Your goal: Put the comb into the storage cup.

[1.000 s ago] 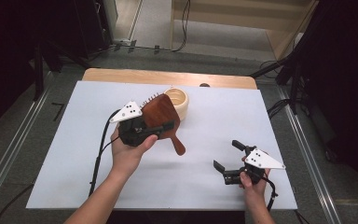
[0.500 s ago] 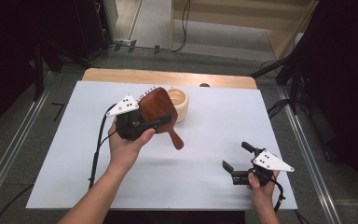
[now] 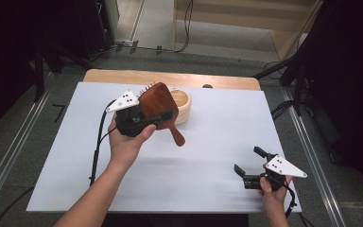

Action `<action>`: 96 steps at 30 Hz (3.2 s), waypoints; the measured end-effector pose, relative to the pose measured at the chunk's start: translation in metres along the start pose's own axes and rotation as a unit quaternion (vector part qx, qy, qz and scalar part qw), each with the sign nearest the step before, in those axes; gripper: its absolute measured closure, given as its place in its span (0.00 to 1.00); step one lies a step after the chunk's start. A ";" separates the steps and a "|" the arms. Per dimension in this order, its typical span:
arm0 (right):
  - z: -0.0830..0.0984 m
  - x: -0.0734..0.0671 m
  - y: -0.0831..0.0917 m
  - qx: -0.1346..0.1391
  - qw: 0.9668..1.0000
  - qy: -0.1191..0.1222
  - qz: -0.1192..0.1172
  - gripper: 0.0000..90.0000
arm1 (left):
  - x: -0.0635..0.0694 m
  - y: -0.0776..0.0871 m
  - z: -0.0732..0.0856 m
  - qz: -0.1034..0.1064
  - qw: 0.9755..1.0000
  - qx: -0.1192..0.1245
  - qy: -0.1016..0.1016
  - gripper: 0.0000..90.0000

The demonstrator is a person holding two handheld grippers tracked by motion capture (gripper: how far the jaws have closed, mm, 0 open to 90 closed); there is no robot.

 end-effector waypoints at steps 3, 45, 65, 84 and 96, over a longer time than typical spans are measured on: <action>0.000 0.004 0.001 0.002 1.000 -0.004 0.003 0.00 | -0.002 0.000 -0.002 -0.001 1.000 0.003 -0.001 0.65; 0.009 0.014 0.007 -0.007 1.000 -0.007 0.007 0.00 | -0.024 -0.010 -0.039 -0.020 1.000 0.023 -0.005 0.65; 0.009 0.014 0.007 -0.007 1.000 -0.007 0.003 0.00 | -0.037 -0.018 -0.051 -0.031 0.999 0.026 -0.009 0.65; 0.010 0.013 0.006 -0.008 1.000 -0.006 0.002 0.00 | -0.056 -0.022 -0.054 -0.039 0.999 0.029 0.006 0.65; 0.010 0.013 0.006 -0.008 1.000 -0.006 0.002 0.00 | -0.066 -0.024 -0.059 -0.049 0.998 0.037 0.006 0.65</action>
Point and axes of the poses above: each handheld gripper's, and its own axes: y roughly backward along the jaws, z roughly out of its underside, x roughly to its right, the point moved 8 cm from there along -y, roughly forward along the jaws, and after that the axes turned 5 degrees about z, right-handed, at the moved point
